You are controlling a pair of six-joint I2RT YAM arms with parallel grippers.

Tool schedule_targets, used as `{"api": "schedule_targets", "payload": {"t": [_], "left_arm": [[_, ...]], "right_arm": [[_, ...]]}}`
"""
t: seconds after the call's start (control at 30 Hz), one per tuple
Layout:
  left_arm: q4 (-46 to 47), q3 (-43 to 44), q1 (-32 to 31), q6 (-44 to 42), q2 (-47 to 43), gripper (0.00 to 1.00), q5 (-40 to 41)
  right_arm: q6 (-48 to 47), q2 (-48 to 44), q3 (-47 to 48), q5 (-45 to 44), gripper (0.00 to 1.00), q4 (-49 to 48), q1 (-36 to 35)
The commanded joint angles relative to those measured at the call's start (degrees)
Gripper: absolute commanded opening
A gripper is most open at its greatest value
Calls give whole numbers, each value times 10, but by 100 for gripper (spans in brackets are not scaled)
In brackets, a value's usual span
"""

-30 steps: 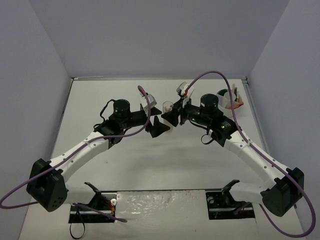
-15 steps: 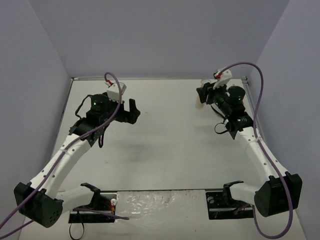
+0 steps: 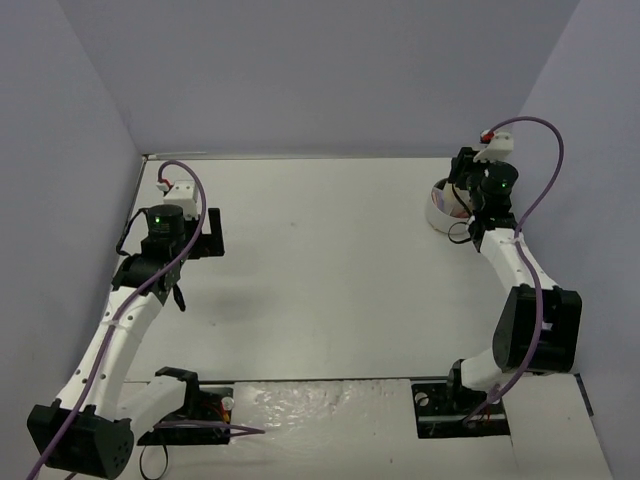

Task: Organize the makeup

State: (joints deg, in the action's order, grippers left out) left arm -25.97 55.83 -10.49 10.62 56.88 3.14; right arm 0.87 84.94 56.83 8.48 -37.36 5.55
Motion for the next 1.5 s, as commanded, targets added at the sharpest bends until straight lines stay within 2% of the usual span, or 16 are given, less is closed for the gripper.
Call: {"api": "schedule_targets", "payload": {"t": [0.0,0.67,1.47], "left_arm": [[13,15,2,-18,-14,97,32],[18,15,1,-21,-10,97,13],[22,10,2,-22,-14,97,5]], "right_arm": [[-18,10,77,-25,0,-133,7],[-18,55,94,-26,0,-131,29],[4,121,1,-2,0,-217,45]]}}
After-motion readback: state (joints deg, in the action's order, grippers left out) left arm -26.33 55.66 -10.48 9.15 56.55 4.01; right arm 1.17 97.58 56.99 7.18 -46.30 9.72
